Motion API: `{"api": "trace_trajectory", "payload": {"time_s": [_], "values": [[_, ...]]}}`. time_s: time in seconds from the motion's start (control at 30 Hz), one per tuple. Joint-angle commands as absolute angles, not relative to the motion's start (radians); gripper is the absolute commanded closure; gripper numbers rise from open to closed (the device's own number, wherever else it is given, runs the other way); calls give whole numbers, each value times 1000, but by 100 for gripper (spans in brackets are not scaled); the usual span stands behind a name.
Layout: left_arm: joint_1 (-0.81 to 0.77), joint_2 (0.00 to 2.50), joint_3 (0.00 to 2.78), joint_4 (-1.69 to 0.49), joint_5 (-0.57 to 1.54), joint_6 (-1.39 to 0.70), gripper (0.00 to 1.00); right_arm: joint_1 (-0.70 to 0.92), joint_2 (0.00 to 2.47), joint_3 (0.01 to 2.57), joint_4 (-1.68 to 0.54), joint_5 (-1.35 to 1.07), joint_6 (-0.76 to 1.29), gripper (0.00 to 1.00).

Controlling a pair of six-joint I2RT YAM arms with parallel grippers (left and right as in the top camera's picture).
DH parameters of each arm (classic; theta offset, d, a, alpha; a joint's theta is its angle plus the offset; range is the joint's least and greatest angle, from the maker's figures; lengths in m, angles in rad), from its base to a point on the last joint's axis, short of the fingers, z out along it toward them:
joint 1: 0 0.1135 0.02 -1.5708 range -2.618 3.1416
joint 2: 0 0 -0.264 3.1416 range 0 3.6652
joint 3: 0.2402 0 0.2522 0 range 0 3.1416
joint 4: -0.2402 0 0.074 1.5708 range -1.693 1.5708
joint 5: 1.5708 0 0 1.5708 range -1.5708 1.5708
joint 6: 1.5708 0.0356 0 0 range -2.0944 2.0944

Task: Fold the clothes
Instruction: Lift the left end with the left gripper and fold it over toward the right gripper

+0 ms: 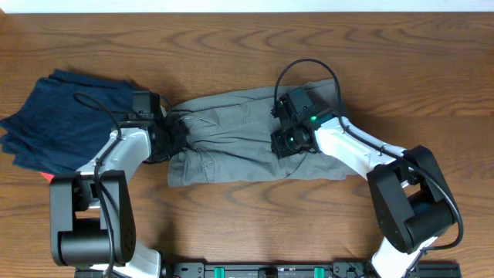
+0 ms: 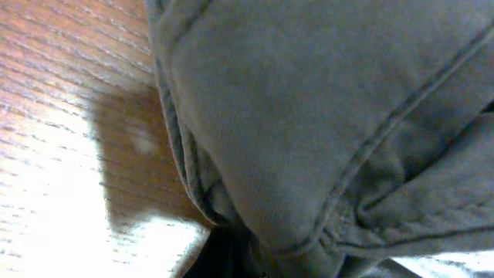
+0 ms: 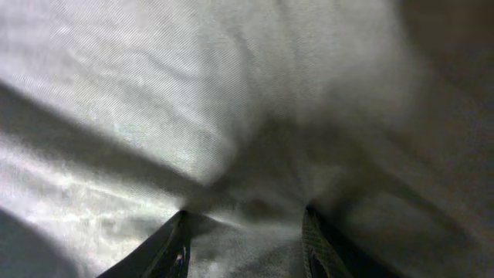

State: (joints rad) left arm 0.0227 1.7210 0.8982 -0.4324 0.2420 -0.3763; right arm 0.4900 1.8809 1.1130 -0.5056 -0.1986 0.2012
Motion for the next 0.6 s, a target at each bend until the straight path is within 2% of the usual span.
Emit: {"api": "trace_trajectory", "payload": {"time_s": [0.0, 0.3, 0.57], "values": [[22, 1744, 909, -540, 247, -342, 94, 467, 1889, 1105, -509, -184, 209, 55], [21, 1577, 1246, -1029, 247, -333, 94, 513, 1901, 1105, -499, -223, 205, 55], [7, 1432, 1393, -1110, 349, -334, 94, 646, 1958, 1105, -333, -322, 254, 56]]}}
